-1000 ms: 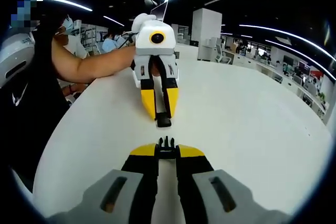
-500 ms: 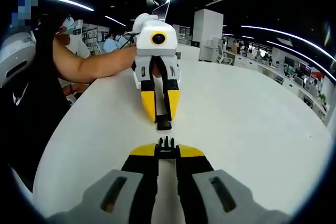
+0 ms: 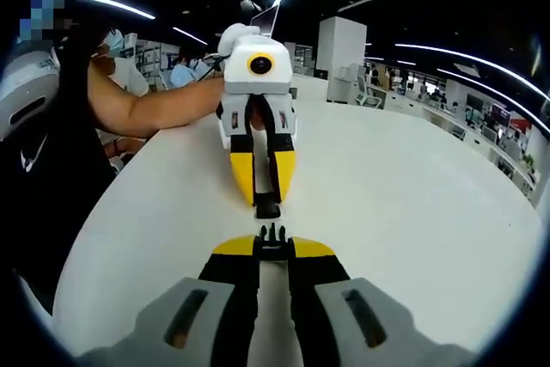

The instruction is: Snap the two parts of the plastic buckle together until the buckle closes and remains connected.

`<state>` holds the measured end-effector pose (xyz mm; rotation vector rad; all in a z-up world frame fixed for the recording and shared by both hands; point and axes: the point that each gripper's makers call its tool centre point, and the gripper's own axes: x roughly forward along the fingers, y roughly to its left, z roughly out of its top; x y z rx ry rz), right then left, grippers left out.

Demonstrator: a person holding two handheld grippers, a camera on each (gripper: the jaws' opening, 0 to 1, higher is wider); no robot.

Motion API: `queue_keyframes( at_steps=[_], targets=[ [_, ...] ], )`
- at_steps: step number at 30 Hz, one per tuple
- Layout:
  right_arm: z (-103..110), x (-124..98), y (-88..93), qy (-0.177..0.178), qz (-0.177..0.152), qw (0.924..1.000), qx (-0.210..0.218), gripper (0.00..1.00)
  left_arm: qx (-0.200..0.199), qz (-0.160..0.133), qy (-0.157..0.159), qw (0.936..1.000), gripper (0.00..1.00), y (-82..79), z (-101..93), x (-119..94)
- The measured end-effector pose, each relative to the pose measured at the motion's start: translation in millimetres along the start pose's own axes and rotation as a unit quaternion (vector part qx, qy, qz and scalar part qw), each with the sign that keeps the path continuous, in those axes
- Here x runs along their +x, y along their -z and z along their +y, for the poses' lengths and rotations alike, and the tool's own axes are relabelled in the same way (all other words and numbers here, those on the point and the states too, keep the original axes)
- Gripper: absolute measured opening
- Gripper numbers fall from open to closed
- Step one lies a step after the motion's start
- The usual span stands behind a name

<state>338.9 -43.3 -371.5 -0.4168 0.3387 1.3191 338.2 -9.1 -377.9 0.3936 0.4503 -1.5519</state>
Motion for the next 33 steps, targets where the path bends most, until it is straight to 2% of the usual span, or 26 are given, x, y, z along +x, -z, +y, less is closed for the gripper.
queue_keyframes(
  at_steps=[33],
  targets=[
    [1.6, 3.6, -0.9, -0.008, -0.009, 0.9999, 0.004, 0.13, 0.001, -0.005, 0.005, 1.0000, 0.12, -1.6, -1.0, 4.9]
  ],
)
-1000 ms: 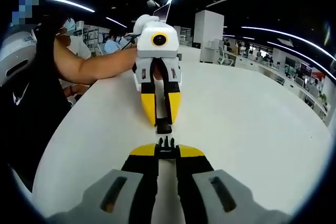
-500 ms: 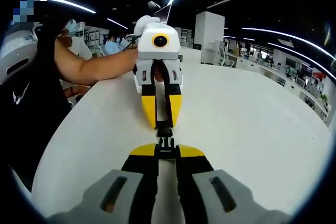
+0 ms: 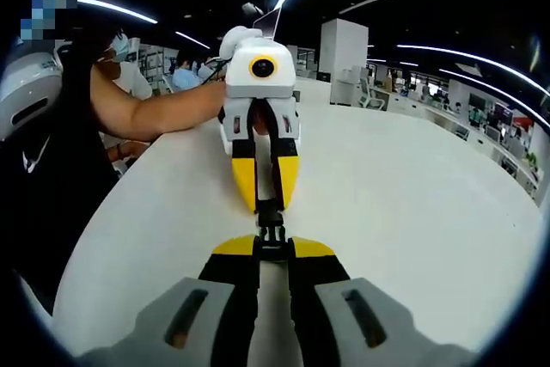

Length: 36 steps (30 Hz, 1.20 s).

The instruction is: Snap the two parts of the plastic buckle together until the buckle closes and remains connected.

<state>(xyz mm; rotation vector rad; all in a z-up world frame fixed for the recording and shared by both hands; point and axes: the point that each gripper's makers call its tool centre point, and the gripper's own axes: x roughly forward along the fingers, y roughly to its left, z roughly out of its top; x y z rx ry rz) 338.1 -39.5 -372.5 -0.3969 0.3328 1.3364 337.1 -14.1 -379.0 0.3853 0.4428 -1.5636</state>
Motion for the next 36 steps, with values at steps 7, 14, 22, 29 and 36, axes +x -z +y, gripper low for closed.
queue_keyframes(
  at_steps=[7, 14, 22, 29, 36],
  targets=[
    [-0.2, -0.1, -0.1, -0.001, -0.001, 1.0000, 0.002, 0.12, 0.000, 0.000, 0.000, 1.0000, 0.12, -0.3, 0.2, 0.1],
    [-0.6, -0.1, -0.4, -0.001, -0.002, 1.0000, 0.002, 0.12, 0.004, 0.001, -0.002, 1.0000, 0.11, -1.2, 0.2, 0.8],
    [1.5, 0.2, -0.8, -0.006, -0.003, 1.0000, 0.003, 0.12, 0.002, -0.006, 0.002, 1.0000, 0.11, -2.0, 0.8, 1.4],
    [2.1, 1.5, -1.4, -0.009, -0.005, 0.9999, 0.001, 0.12, 0.005, -0.008, 0.008, 0.9999, 0.11, -2.4, -2.9, 2.2],
    [1.6, 1.9, -1.5, -0.009, -0.005, 0.9999, 0.002, 0.12, 0.007, -0.007, 0.007, 0.9999, 0.11, -2.3, -3.7, 1.9]
  ],
)
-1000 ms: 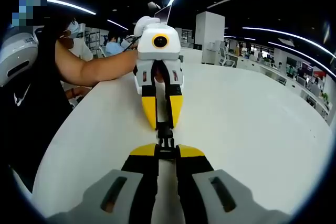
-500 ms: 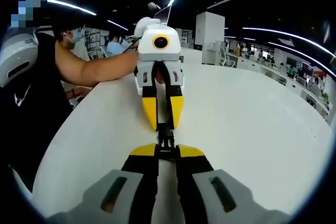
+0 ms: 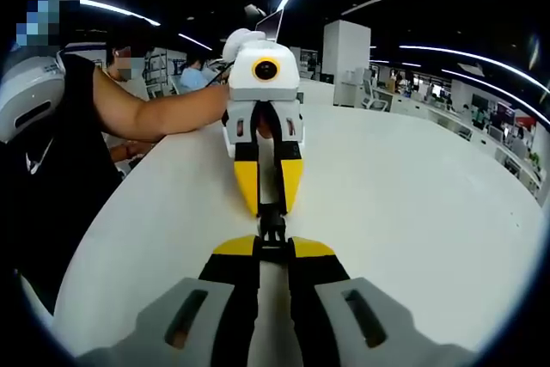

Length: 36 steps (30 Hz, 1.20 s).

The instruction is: Snap the two parts of the plastic buckle together until the buckle closes and remains connected.

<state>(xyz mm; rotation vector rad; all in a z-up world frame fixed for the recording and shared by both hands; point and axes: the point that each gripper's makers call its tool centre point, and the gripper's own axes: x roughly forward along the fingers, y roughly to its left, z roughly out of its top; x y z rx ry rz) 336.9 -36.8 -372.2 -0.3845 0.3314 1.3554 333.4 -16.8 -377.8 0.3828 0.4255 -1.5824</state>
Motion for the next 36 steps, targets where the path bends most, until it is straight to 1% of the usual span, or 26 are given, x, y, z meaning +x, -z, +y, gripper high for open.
queue_keyframes(
  at_steps=[17, 25, 36],
  targets=[
    [0.6, 3.8, -1.3, -0.003, -0.004, 1.0000, -0.001, 0.12, 0.003, -0.001, 0.001, 1.0000, 0.11, -2.0, -1.3, 2.9],
    [0.2, 4.1, -1.0, -0.003, -0.008, 1.0000, -0.001, 0.12, 0.009, 0.008, -0.004, 0.9999, 0.10, -1.8, -1.4, 3.1],
    [0.6, 3.5, -1.0, -0.003, -0.007, 1.0000, 0.002, 0.12, 0.009, 0.006, -0.003, 0.9999, 0.10, -2.3, -2.1, 5.0]
  ],
)
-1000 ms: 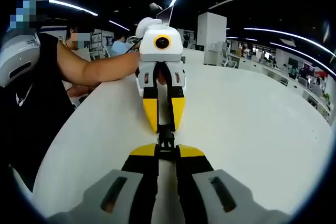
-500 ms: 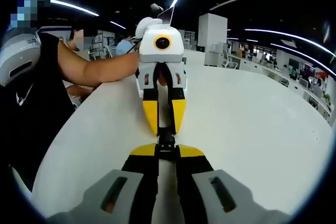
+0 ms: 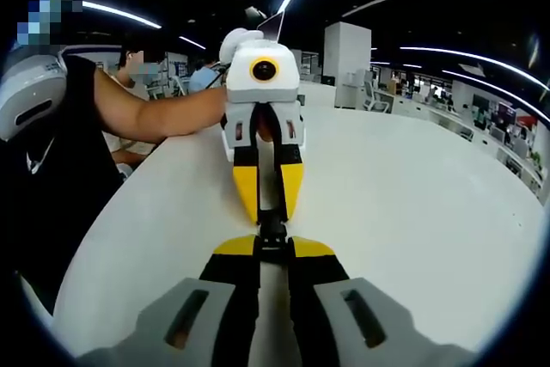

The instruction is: Snap the two parts of the plastic buckle together until the buckle closes and remains connected.

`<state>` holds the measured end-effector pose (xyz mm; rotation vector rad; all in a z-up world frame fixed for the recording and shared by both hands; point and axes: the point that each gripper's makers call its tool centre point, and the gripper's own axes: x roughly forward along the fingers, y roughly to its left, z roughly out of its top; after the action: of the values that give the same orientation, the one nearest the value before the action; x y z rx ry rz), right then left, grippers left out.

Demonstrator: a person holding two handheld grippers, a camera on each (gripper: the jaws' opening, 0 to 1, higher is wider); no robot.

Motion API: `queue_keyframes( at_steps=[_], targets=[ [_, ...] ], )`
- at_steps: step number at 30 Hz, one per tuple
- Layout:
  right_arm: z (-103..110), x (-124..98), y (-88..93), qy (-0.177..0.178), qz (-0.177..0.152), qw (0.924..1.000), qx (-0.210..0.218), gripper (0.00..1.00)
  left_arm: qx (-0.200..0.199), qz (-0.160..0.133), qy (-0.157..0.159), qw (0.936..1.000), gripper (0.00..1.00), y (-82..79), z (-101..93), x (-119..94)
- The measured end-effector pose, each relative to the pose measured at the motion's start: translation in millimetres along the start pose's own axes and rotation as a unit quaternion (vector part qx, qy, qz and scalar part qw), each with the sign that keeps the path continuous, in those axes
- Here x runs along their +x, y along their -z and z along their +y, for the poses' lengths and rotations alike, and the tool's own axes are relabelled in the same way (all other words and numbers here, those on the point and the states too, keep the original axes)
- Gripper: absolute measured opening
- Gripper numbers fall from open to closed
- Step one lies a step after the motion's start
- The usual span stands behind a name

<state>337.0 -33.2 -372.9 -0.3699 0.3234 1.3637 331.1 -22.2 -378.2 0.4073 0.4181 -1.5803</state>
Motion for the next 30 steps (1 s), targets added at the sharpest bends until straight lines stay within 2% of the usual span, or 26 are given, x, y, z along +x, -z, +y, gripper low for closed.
queue_keyframes(
  at_steps=[14, 30],
  targets=[
    [1.0, -0.9, 1.0, -0.001, 0.001, 1.0000, -0.002, 0.11, -0.004, -0.003, 0.005, 1.0000, 0.10, -0.4, 0.8, 2.7],
    [1.7, -0.9, 0.6, -0.005, 0.000, 1.0000, -0.005, 0.10, -0.003, -0.005, 0.028, 0.9996, 0.10, -1.5, -0.9, 4.1]
  ],
)
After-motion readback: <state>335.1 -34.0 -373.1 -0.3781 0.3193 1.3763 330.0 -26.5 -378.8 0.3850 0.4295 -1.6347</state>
